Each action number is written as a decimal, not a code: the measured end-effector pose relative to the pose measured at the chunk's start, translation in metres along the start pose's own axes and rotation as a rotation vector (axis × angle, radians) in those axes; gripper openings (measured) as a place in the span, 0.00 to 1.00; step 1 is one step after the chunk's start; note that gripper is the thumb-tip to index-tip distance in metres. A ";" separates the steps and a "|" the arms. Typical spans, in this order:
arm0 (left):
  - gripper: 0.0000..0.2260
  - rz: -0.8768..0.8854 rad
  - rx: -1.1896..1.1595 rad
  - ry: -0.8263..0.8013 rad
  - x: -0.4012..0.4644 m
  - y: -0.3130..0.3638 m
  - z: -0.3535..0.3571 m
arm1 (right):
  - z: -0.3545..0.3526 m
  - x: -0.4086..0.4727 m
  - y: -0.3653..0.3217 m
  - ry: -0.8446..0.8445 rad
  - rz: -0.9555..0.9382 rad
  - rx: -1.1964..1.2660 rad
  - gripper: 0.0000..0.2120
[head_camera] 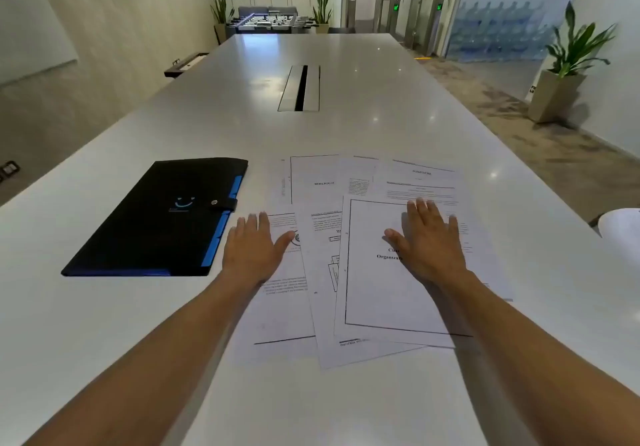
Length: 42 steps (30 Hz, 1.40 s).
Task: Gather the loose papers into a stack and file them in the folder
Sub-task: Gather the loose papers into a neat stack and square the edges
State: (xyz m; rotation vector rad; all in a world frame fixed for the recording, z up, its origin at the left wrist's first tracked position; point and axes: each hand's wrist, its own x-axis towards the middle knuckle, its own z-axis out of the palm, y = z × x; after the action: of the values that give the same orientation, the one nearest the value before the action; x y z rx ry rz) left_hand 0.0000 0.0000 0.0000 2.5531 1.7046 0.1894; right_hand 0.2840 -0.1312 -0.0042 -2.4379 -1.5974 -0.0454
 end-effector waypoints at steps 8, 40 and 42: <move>0.37 -0.135 -0.153 0.014 -0.005 0.013 -0.004 | 0.007 -0.002 0.001 0.008 0.009 0.036 0.37; 0.44 -0.434 -0.960 0.154 0.011 0.022 -0.015 | 0.011 -0.003 0.003 0.032 0.022 0.047 0.30; 0.40 -0.420 -0.979 0.167 0.009 0.024 -0.013 | 0.011 -0.003 0.002 0.031 0.027 0.051 0.30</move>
State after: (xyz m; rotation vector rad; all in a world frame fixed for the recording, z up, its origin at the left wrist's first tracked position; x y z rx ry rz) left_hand 0.0235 -0.0008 0.0162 1.4810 1.5679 0.9443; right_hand 0.2834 -0.1324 -0.0158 -2.4083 -1.5337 -0.0369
